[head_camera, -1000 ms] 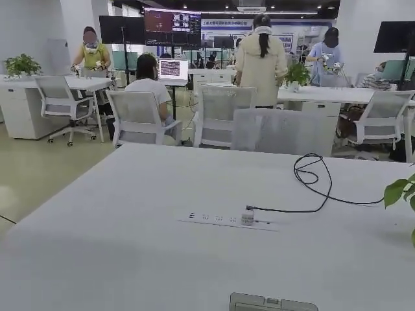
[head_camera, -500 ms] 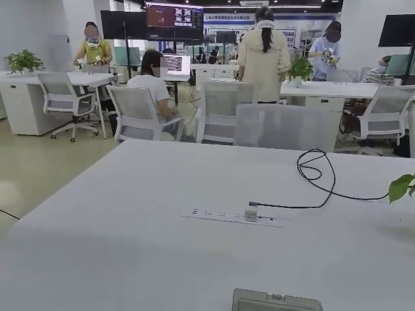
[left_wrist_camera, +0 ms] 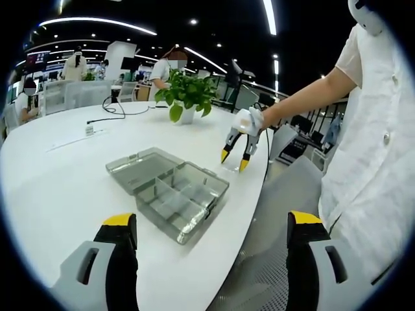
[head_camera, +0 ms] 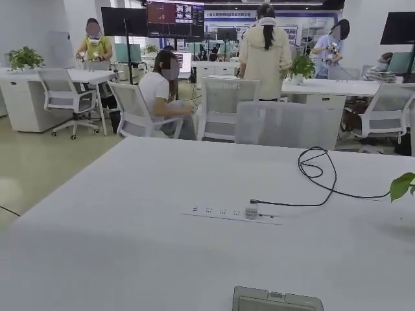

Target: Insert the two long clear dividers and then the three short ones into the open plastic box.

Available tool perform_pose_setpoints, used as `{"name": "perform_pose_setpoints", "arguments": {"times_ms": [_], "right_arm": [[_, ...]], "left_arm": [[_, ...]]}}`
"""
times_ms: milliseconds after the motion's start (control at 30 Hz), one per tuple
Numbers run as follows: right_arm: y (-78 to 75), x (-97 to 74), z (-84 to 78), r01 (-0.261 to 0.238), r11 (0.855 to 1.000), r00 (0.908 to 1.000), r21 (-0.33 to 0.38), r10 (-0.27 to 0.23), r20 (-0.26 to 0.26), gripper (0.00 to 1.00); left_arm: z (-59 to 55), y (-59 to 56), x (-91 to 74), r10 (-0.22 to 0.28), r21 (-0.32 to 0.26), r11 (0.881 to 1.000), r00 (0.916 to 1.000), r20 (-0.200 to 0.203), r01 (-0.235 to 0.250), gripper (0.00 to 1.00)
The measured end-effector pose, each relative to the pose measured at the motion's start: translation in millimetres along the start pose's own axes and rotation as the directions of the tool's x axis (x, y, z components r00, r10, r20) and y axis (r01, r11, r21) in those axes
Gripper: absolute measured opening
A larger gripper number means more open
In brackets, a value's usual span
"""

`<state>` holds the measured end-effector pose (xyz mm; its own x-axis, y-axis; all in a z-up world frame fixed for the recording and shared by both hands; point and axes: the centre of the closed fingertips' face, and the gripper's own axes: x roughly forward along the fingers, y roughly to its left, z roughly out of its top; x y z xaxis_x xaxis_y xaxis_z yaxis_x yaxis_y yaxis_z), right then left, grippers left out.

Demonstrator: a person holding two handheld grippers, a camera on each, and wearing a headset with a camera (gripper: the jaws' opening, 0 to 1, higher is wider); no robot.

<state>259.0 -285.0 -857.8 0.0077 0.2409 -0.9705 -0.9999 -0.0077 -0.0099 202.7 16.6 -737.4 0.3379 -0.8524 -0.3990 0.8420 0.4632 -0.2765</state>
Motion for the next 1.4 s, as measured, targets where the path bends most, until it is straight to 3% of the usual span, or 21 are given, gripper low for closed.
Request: {"name": "perform_pose_setpoints", "arguments": {"times_ms": [133,600,833,1133,1233,1400], "right_arm": [[1.0,-0.6,0.6,0.002,1.000,1.0000,0.001,-0.002,-0.004,0.34],[1.5,-0.4,0.4,0.013,1.000,0.9998,0.005,-0.013,-0.016,0.33],[-1.5,-6.8,9.1,0.062,0.998,0.9980,0.021,-0.063,0.010,0.33],[-3.4,-34.2,47.2,0.158,0.987,0.9821,0.035,-0.161,0.098,0.33],[-0.9,-46.8,66.5,0.181,0.983,0.9733,0.033,-0.184,0.138,0.33],[1.2,-66.3,94.4,0.229,0.973,0.9590,0.010,-0.227,0.169,0.33]], "left_arm": [[0.1,0.1,-0.3,0.000,0.000,1.000,1.0000,0.001,0.000,0.98],[0.1,0.1,-3.6,0.008,0.001,1.000,0.9999,0.007,-0.008,0.98],[4.2,3.9,-7.1,0.029,-0.005,1.000,0.9993,0.023,-0.029,0.96],[14.2,3.8,-3.4,0.023,-0.021,1.000,0.9987,0.044,-0.022,0.95],[27.5,0.2,0.5,0.011,-0.064,0.998,0.9959,0.089,-0.006,0.94],[44.5,-5.3,9.9,-0.004,-0.094,0.995,0.9913,0.131,0.016,0.92]]}}
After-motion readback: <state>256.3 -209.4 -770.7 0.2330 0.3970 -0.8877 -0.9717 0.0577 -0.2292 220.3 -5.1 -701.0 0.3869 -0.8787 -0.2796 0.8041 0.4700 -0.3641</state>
